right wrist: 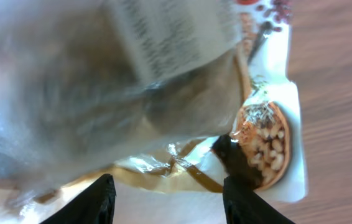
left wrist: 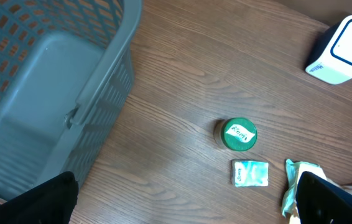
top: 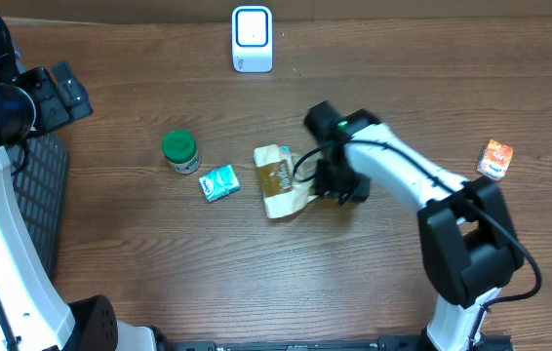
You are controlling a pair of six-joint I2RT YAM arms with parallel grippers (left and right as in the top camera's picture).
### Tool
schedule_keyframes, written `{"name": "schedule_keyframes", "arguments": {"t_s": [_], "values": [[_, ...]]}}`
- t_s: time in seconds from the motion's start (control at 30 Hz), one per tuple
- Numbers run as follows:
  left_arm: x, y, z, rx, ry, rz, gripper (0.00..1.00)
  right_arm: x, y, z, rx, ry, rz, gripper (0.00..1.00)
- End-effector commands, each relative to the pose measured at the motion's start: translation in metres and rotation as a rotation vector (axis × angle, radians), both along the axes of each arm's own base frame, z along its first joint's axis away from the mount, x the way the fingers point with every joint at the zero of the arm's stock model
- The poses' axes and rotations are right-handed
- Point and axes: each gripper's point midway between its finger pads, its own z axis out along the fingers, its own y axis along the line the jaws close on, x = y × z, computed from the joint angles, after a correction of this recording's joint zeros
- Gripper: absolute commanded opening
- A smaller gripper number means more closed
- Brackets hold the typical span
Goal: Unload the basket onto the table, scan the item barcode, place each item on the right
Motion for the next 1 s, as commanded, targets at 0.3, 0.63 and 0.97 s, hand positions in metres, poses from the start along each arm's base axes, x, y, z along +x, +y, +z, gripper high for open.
{"name": "schedule_keyframes", "arguments": {"t_s": [0.3,0.63,0.97], "values": [[0.001,0.000,0.002,0.002,-0.008,-0.008,1.00,0.092,-0.060,0.037,0.426,-0.230,-0.069,0.53],[0.001,0.000,0.002,0.002,-0.008,-0.008,1.00,0.145,-0.038,0.102,0.511,-0.439,-0.070,0.52],[0.001,0.000,0.002,0.002,-0.008,-0.008,0.99,0.183,-0.006,0.047,0.342,-0.522,-0.110,0.58]]}}
